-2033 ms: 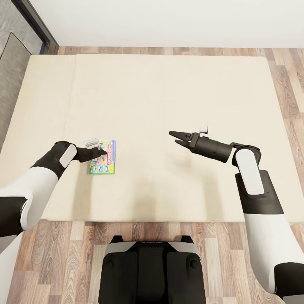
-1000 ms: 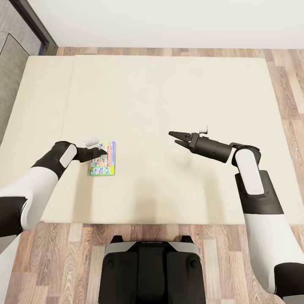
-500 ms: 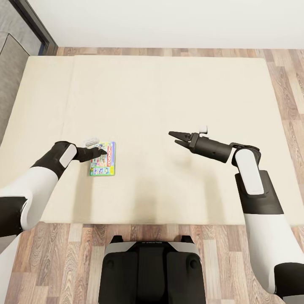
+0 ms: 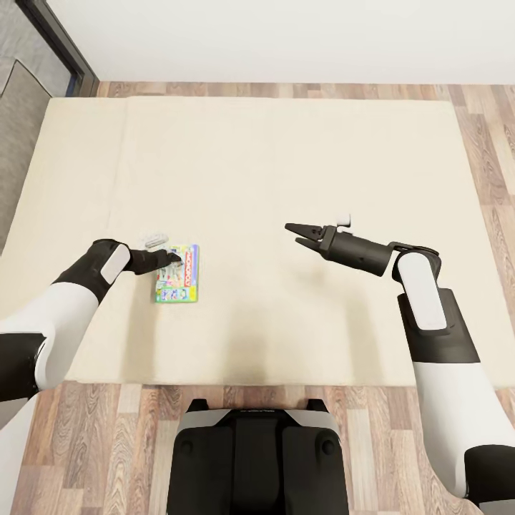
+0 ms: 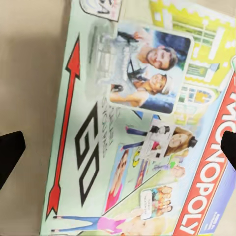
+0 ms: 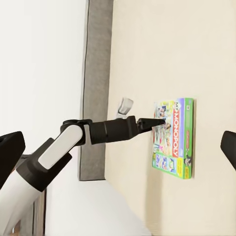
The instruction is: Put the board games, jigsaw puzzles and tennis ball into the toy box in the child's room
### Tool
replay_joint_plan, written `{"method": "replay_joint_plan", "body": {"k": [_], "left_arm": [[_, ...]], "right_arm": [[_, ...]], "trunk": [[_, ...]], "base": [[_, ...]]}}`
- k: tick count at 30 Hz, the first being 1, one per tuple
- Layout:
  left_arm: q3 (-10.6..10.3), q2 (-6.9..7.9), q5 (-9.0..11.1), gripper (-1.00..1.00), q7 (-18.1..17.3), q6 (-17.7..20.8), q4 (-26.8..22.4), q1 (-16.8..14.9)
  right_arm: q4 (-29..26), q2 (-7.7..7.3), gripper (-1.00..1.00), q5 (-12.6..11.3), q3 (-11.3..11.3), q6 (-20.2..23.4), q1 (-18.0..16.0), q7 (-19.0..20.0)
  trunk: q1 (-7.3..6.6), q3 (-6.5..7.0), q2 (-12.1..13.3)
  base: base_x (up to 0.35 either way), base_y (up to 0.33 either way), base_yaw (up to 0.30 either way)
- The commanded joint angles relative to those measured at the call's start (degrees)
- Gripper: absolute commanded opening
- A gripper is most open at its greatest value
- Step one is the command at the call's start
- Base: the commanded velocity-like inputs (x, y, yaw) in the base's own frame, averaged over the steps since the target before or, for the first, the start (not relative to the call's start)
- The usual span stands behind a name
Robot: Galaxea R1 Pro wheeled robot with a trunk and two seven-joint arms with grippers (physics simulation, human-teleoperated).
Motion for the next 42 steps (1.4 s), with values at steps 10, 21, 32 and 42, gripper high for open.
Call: {"method": "replay_joint_plan", "body": {"k": [10,21,32,42], "left_arm": [[-0.5,0.08,0.1,1.00,-0.2,0.1,0.0,0.0],[-0.5,0.08,0.1,1.00,-0.2,0.1,0.0,0.0],[-0.5,0.03,0.1,1.00,-0.2,0.1,0.0,0.0],[-0.5,0.07,0.1,1.00,-0.1,0.1,0.0,0.0]], "right_arm": [[0.0,-0.03,1.00,0.6,0.0,0.1,0.0,0.0],[0.0,-0.03,1.00,0.6,0.1,0.1,0.0,-0.2],[0.0,-0.03,1.00,0.6,0.1,0.1,0.0,-0.2],[0.0,-0.03,1.00,0.6,0.1,0.1,0.0,-0.2]], "trunk": [[0.03,-0.04,-0.1],[0.03,-0.04,-0.1],[0.03,-0.04,-0.1],[0.03,-0.04,-0.1]], "base": [[0.038,0.025,0.000],[0.005,0.003,0.000],[0.092,-0.060,0.000],[0.020,-0.013,0.000]]}}
